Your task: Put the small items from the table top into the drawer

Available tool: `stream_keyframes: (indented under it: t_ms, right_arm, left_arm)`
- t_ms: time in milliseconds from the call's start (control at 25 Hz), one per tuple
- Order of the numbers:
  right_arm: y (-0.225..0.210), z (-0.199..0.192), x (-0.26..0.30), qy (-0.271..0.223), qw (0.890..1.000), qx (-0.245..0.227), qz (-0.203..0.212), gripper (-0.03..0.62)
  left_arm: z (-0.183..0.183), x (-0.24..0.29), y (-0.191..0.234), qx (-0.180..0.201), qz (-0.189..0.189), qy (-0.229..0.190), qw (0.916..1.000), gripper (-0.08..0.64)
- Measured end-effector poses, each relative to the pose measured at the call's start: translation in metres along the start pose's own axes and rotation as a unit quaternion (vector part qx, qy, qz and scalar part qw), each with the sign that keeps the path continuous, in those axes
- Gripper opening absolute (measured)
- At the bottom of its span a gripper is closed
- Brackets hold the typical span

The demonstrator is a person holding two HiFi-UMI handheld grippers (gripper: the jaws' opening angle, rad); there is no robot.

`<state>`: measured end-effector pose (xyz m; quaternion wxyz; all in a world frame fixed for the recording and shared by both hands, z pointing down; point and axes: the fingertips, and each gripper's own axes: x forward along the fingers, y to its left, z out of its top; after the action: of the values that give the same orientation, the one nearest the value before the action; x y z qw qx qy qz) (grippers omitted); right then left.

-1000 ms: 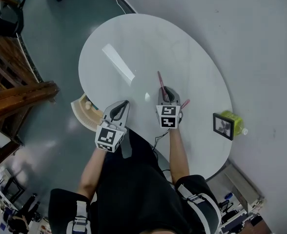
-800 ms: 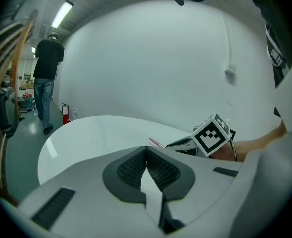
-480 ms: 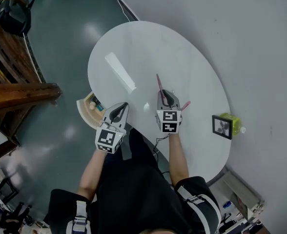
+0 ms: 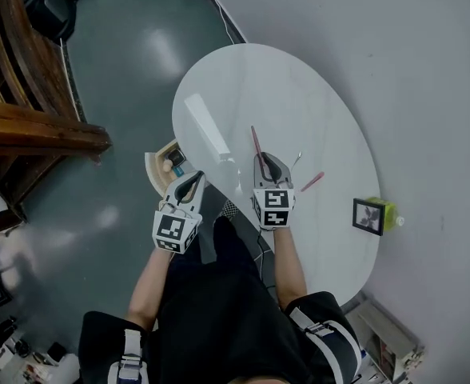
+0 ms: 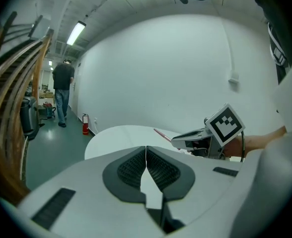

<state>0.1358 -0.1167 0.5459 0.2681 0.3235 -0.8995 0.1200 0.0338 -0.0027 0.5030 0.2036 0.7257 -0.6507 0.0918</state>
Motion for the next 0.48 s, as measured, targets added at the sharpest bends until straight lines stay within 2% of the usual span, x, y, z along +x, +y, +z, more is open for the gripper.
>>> stream_keyframes:
  t_ms: [480]
  right_arm:
    - [0.123,0.032,0.007,-0.02,0.995,-0.045,0.092,0.064]
  left_arm:
    - [-0.012,-0.085,0.066,-0.032,0.085,-0.021,0.9956,0.02]
